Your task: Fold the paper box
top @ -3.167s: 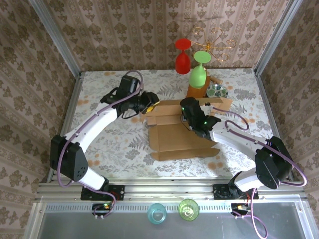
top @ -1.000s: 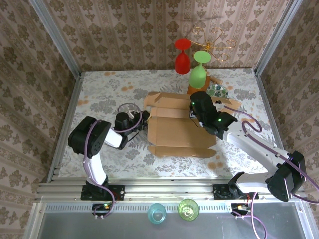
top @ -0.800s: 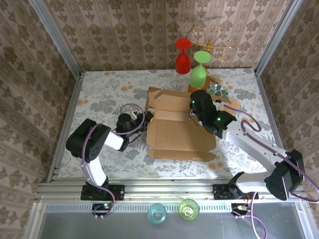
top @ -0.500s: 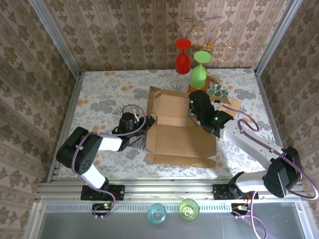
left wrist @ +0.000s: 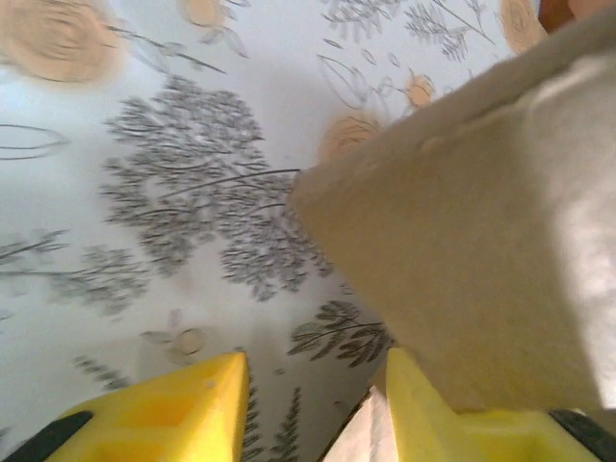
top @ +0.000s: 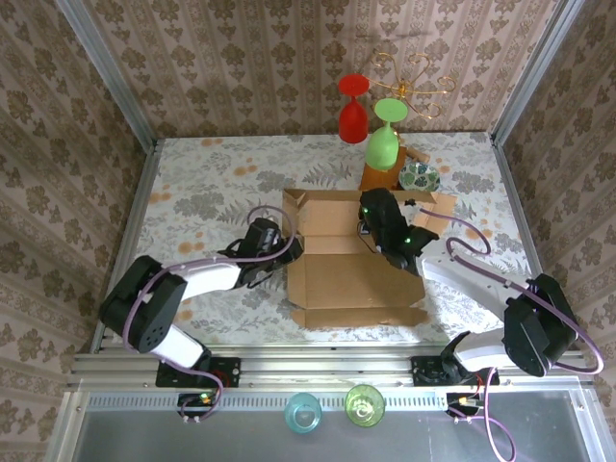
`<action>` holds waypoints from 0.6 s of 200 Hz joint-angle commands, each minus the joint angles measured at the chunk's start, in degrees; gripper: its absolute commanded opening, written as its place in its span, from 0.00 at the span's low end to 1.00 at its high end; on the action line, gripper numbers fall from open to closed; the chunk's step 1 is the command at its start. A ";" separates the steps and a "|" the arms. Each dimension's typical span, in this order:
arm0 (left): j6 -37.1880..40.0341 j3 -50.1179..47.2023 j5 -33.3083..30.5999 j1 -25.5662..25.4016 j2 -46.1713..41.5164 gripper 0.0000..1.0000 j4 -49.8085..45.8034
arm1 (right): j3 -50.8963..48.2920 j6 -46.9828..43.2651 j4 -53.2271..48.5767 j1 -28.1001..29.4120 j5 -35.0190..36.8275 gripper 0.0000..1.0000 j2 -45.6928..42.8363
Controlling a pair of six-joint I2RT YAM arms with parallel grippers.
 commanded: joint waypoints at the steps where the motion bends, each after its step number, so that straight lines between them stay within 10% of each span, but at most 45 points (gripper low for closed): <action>1: 1.29 -2.31 3.20 2.71 -6.15 0.47 -0.96 | -4.16 -9.97 17.67 -0.38 -0.17 0.00 2.29; 120: 8.55 -3.10 20.77 24.80 -29.12 0.36 -19.03 | -8.75 -16.58 25.71 -3.03 -7.37 0.00 5.49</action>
